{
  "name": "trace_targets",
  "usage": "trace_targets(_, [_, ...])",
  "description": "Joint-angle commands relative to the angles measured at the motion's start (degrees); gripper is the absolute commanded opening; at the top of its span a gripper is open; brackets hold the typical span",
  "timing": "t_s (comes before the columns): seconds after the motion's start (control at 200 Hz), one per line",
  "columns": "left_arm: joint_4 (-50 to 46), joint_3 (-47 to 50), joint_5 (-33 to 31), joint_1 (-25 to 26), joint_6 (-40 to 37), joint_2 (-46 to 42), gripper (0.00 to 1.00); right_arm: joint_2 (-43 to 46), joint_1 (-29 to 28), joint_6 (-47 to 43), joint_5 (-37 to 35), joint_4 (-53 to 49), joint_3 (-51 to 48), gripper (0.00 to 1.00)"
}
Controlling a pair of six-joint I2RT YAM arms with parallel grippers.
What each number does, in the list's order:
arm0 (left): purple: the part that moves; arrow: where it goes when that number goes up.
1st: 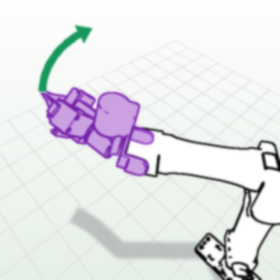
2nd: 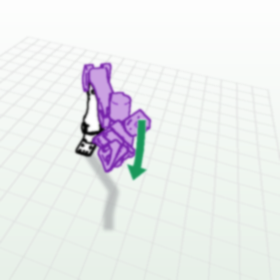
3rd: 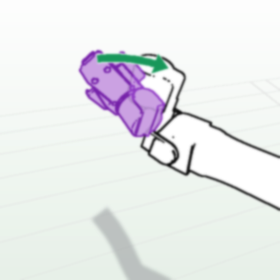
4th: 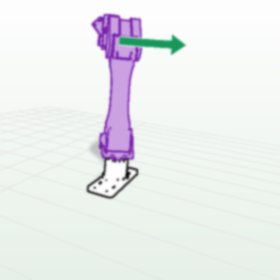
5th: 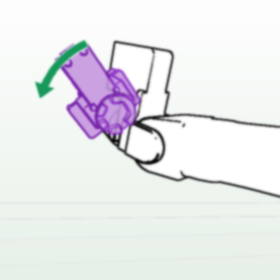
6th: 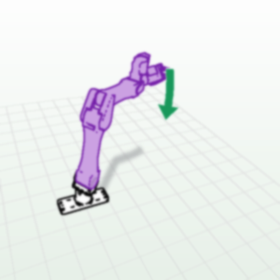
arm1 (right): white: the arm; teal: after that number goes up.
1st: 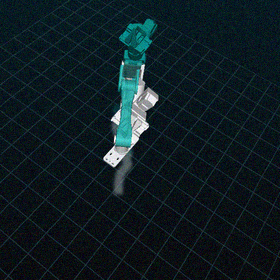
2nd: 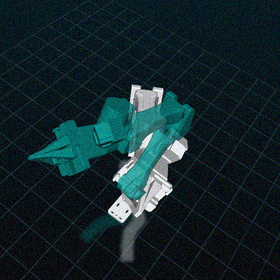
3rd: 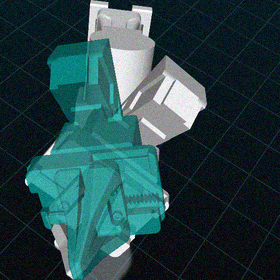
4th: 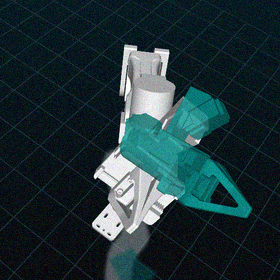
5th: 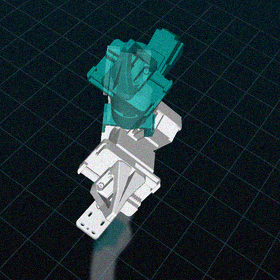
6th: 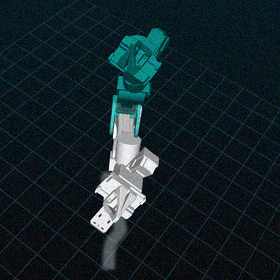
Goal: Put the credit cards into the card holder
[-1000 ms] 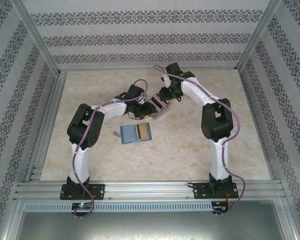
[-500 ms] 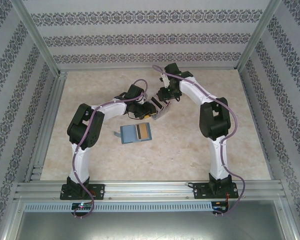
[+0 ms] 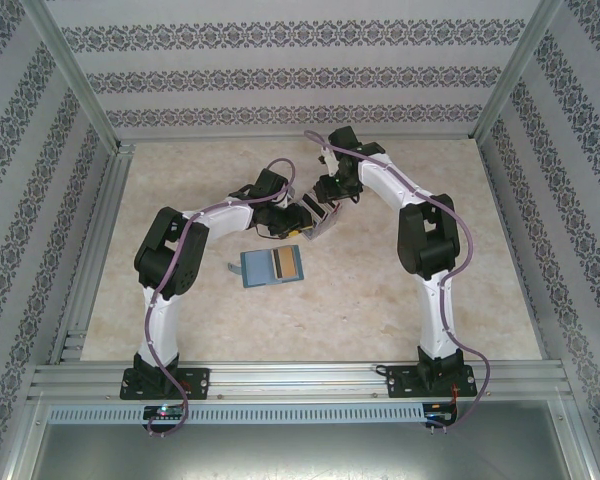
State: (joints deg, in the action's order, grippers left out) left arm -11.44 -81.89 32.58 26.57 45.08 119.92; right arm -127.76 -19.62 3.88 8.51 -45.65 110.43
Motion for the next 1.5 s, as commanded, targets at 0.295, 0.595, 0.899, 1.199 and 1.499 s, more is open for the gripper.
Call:
trace_targets(0.295, [-0.7, -1.3, -0.1, 0.5, -0.7, 1.2, 0.43, 3.7, 1.8, -0.4, -3.6, -0.1, -0.7, 0.49])
trace_targets(0.595, [-0.2, -0.9, 0.0, 0.5, -0.4, 1.2, 0.43, 4.9, 2.0, -0.8, -3.6, 0.3, -1.7, 0.46])
trace_targets(0.899, [-0.2, -1.1, 0.0, 0.6, -0.4, 1.2, 0.43, 5.5, 2.2, -1.0, -2.9, 0.7, -2.8, 0.32])
trace_targets(1.199, [-0.2, -1.1, 0.0, 0.6, -0.3, 1.0, 0.43, 6.3, 2.2, -1.1, -0.5, 1.2, -3.0, 0.19])
trace_targets(1.499, [-0.5, -1.2, 0.0, 0.6, -0.4, 0.8, 0.43, 8.3, 2.5, -0.5, 0.7, 1.3, -2.8, 0.06])
